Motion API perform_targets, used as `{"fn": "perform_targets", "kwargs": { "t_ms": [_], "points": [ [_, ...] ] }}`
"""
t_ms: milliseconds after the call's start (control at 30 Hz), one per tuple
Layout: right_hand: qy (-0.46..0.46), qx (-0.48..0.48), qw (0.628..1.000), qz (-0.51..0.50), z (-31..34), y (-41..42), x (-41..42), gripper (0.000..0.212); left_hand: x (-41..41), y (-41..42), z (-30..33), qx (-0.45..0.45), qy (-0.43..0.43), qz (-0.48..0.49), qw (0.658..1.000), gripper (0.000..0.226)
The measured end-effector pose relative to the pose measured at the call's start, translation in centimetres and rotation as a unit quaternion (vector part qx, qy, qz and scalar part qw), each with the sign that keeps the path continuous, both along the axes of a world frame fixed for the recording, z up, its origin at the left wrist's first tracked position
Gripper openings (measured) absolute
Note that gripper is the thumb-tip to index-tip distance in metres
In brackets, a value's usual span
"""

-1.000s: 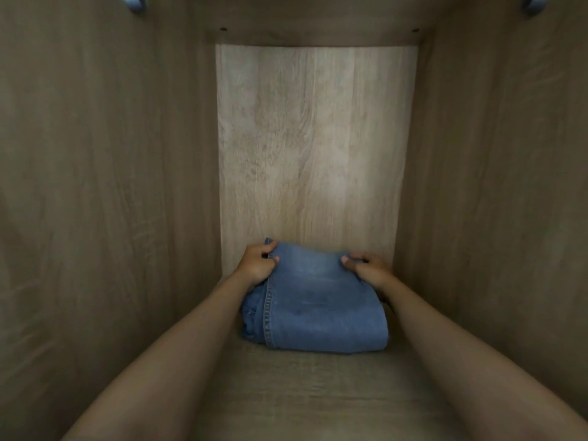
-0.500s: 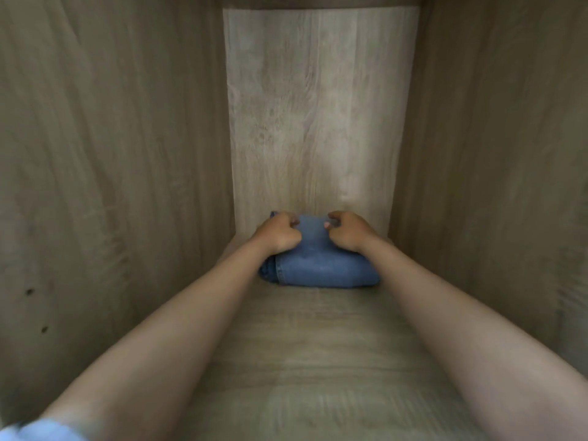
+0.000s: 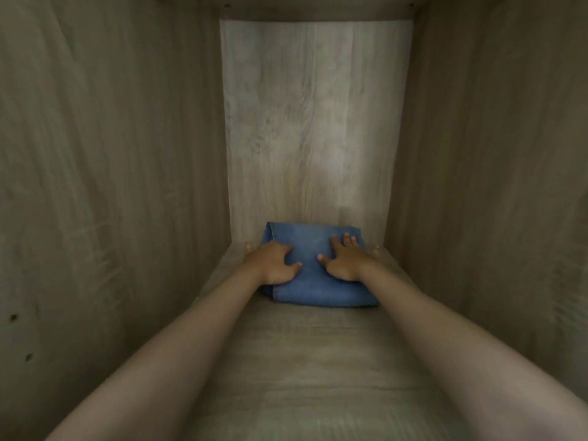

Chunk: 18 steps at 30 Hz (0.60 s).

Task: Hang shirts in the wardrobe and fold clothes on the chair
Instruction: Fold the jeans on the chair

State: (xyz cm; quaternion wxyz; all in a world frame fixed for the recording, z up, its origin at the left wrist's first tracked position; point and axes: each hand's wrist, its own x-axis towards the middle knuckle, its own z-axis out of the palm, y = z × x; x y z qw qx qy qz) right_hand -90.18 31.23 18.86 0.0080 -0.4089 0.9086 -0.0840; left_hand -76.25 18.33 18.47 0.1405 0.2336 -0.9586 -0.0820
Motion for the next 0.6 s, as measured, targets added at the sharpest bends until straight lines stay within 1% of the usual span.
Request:
{"fn": "perform_targets", "kwargs": {
  "t_ms": [100,200,267,333,433,533,600],
  "points": [
    [0.04,-0.055,0.997,0.03,1.3,-2.0,-1.8,0.067,-1.8,-1.0,1.3,-0.025,0.022,-0.002,0.999,0.053],
    [0.048,-0.041,0.997,0.042,1.0,-3.9,-4.3,0.06,-4.6,-2.5,2.0,-0.031,0.026,-0.009,0.999,0.048],
    [0.027,-0.011,0.999,0.028,-0.4,-4.8,-5.9,0.058,-6.0,-3.6,1.4,-0.019,-0.013,0.007,1.0,0.053],
    [0.002,-0.001,1.0,-0.004,-1.7,-5.6,-7.1,0.059,-7.0,-4.7,0.0,0.004,-0.051,0.032,0.998,0.057],
    [-0.013,0.008,0.999,-0.048,-2.0,-6.4,-7.6,0.063,-7.6,-5.4,-1.5,0.02,-0.062,0.053,0.996,0.059],
    [0.005,-0.027,0.999,-0.044,-1.9,-6.2,-7.0,0.069,-7.8,-5.2,-0.9,-0.006,-0.082,0.062,0.995,0.06],
    [0.047,-0.038,0.997,-0.051,-1.1,-5.2,-5.8,0.061,-7.4,-4.0,0.1,-0.039,-0.055,0.06,0.996,0.053]
  ]
}}
